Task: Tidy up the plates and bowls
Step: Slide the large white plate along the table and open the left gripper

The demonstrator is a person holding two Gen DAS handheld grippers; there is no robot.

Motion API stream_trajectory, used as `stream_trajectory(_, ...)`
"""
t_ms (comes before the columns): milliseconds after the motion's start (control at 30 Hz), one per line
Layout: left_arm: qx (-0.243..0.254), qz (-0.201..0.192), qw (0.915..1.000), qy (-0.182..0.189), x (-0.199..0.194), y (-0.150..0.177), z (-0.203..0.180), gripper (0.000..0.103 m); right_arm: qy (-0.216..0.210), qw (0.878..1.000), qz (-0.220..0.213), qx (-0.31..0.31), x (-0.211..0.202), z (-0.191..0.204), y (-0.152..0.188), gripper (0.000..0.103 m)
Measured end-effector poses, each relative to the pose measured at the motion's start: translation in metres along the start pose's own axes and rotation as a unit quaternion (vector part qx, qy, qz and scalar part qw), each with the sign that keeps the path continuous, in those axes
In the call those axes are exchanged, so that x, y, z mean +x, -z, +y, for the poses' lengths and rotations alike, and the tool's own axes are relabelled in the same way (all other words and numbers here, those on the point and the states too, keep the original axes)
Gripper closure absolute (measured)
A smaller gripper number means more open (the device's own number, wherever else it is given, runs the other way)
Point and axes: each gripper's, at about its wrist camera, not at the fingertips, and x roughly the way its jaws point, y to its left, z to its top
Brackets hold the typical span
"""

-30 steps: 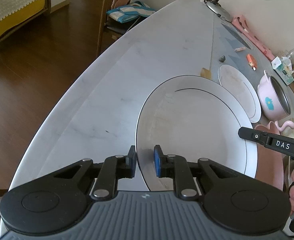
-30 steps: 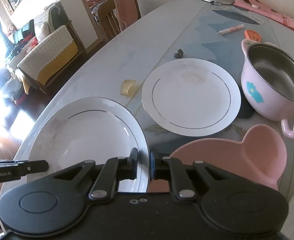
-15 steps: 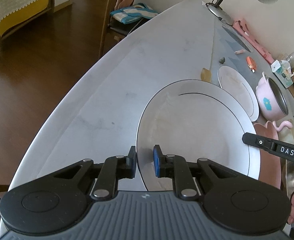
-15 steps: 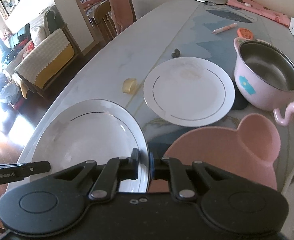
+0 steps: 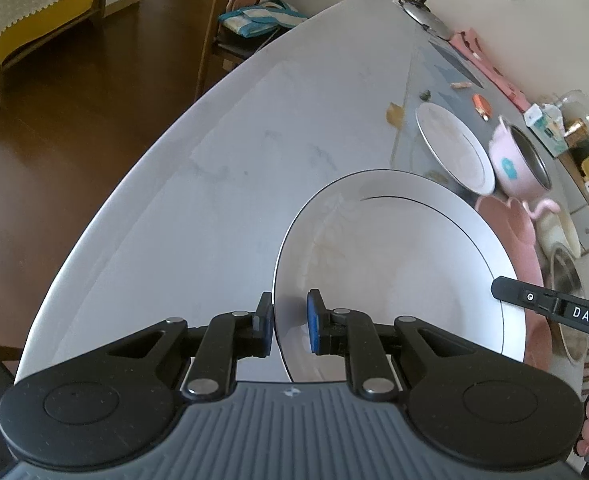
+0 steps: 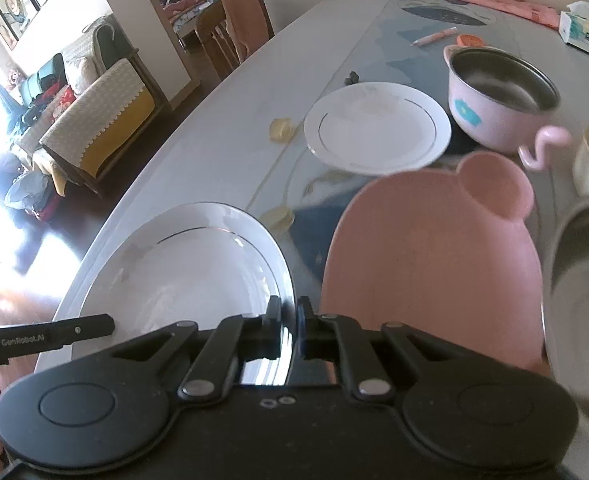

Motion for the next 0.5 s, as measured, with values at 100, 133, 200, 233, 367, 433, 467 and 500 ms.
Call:
stream_trajectory(100,0.012,-0.003,0.9999,0.003,-0.012,0.013,-0.001,0.088,-0.004,1.0,-0.002,0.009,-0.013,0.0,0.015,0.095)
stream_trajectory(133,0.017,-0.003,0.9998,0.004,-0.016,0.018,-0.002,0.088,-0.004,1.0,-0.004,0.008,-0.017,0.0,0.02,0.095)
stream_trajectory(200,0.028,-0.002,0.9996,0.006,-0.021,0.028,-0.004,0.088,-0.002,1.0,-0.004,0.013,-0.025,-0.001,0.034,0.095)
stream_trajectory(233,0.032,-0.001,0.9995,0.008,-0.023,0.033,-0.005,0.088,-0.002,1.0,-0.004,0.016,-0.028,-0.001,0.04,0.095)
stream_trajectory(367,0.047,0.011,0.9987,0.017,-0.028,0.054,-0.008,0.088,0.0,1.0,-0.003,0.031,-0.043,-0.006,0.065,0.095)
stream_trajectory(433,0.057,0.015,0.998,0.021,-0.029,0.063,-0.012,0.088,0.003,0.999,-0.002,0.032,-0.049,-0.008,0.076,0.096)
stream_trajectory(467,0.064,0.017,0.9976,0.022,-0.03,0.068,-0.014,0.088,0.003,0.999,-0.002,0.034,-0.051,-0.01,0.081,0.095)
stream_trajectory(500,0.071,0.019,0.997,0.023,-0.03,0.072,-0.017,0.088,0.003,0.999,-0.001,0.035,-0.053,-0.012,0.087,0.095)
